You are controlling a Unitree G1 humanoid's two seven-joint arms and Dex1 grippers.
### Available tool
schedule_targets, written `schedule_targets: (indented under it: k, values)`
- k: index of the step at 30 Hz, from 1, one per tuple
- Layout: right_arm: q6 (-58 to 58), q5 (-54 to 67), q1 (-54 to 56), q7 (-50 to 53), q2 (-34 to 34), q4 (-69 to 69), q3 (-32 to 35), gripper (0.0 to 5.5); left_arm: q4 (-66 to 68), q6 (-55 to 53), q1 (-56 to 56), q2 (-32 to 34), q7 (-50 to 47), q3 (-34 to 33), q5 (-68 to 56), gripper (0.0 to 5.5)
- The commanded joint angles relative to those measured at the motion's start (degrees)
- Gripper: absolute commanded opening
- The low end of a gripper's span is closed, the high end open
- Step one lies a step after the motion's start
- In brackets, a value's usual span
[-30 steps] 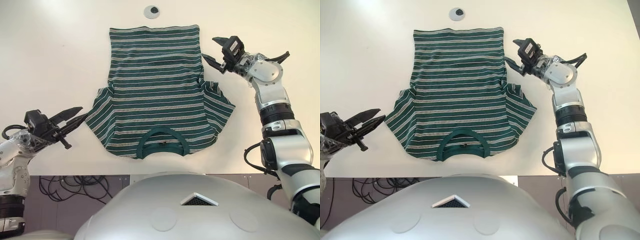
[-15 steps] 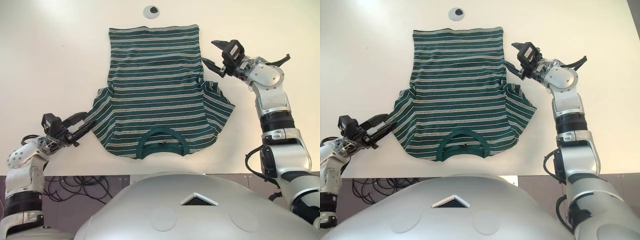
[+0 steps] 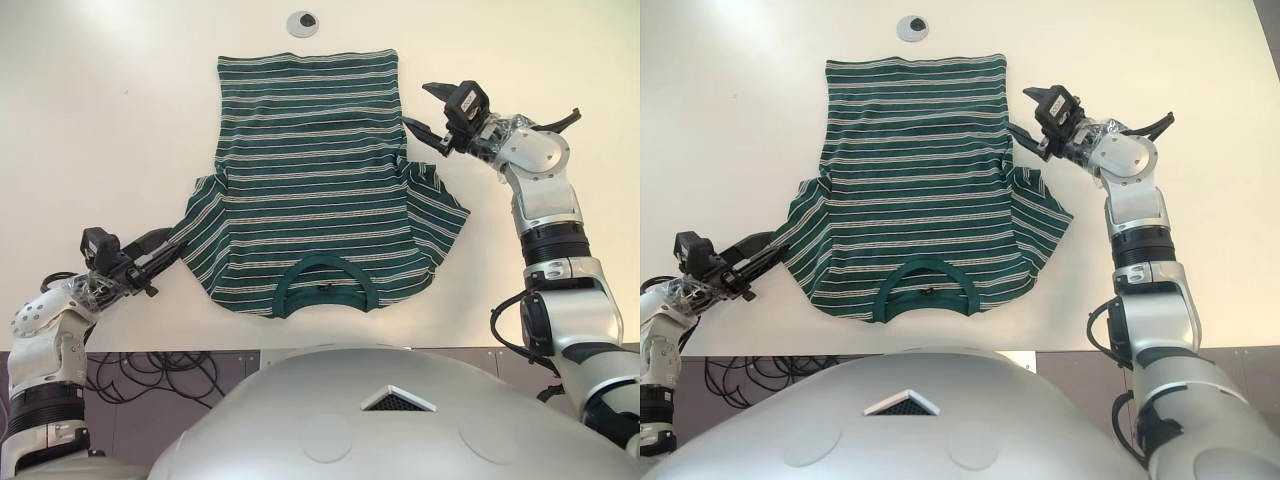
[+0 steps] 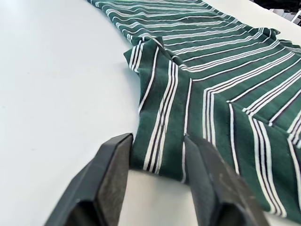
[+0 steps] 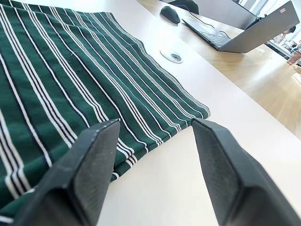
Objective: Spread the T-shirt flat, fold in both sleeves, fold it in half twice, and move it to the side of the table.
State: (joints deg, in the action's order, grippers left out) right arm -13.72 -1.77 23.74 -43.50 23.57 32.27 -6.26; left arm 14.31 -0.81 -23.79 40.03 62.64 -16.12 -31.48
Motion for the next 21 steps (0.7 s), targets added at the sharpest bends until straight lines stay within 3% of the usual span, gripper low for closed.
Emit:
schedule_targets:
  k: [1, 11, 21]
  values:
    - [0.51, 0.57, -0.24, -0.38, 1.47, -1.00, 0.56, 2.80, 2.27, -1.12, 0.41, -0.15, 0.32, 0.19, 2.05, 1.42]
    - [0.44, 0.40, 0.22, -0.24, 1.09, -0.43, 0.73, 2.80, 5.06, -0.17, 1.98, -0.51, 3.62, 0.38, 2.43, 0.03]
    - [-0.24, 0.68, 0.85, 0.34, 0.90, 1.28, 1.57, 2.80, 3.16, -6.74, 5.95, -0.58, 12.97, -2.61, -6.78, 0.03]
